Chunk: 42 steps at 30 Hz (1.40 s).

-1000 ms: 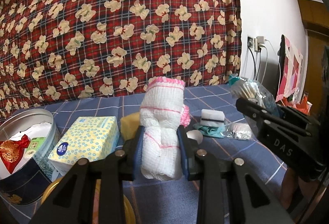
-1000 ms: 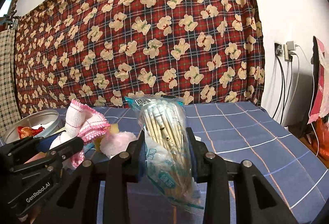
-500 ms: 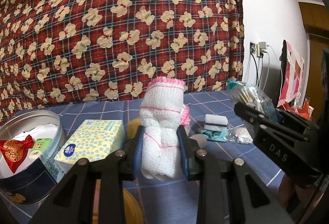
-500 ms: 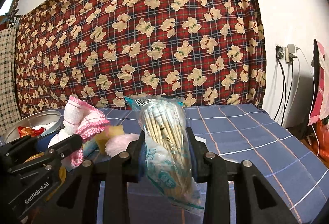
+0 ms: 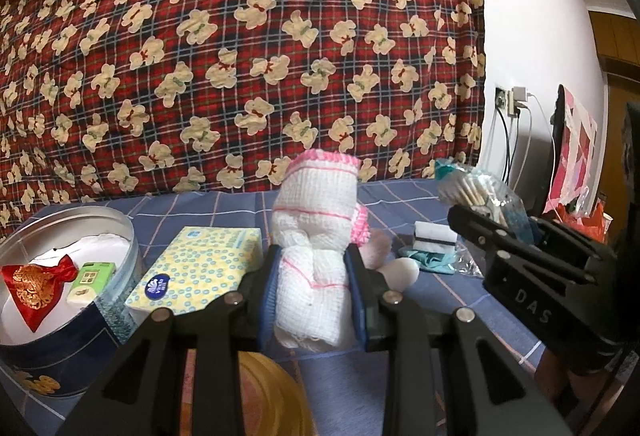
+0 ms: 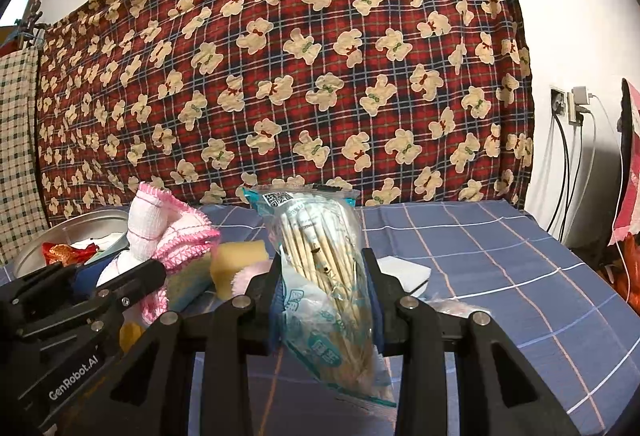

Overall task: Organize soft objects
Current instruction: 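Lift the rolled towel with the left tool while the right tool lifts the stick bag, then carry the towel into the round tin with the left tool while the right drops the stick bag in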

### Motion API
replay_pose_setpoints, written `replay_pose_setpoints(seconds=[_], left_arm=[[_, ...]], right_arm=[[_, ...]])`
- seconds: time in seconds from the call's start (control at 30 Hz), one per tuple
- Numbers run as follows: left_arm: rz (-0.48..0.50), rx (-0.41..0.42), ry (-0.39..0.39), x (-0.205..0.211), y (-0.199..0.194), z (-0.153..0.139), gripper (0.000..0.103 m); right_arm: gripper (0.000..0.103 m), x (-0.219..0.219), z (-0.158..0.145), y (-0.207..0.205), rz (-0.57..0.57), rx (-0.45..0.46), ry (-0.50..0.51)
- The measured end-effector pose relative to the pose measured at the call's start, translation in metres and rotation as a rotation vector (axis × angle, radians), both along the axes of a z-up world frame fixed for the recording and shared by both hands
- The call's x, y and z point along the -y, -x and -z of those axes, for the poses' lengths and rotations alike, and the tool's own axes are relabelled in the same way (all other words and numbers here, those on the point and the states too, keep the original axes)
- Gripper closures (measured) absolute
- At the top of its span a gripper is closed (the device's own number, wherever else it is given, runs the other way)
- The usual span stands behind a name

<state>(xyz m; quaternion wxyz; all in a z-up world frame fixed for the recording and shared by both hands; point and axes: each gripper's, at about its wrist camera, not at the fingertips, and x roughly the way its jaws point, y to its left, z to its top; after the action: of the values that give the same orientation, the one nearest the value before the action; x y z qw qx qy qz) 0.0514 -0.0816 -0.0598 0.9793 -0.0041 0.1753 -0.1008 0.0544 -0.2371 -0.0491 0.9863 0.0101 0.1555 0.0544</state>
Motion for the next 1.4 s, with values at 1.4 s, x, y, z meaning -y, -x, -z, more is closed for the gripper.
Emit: replay_pose_setpoints(seconds=[1.4], left_arm=[[-0.132,-0.105,0.110,-0.111,-0.009,0.005,0.074]], right_arm=[[0.066,-0.074,0.006,-0.024,-0.136,-0.068,0.031]])
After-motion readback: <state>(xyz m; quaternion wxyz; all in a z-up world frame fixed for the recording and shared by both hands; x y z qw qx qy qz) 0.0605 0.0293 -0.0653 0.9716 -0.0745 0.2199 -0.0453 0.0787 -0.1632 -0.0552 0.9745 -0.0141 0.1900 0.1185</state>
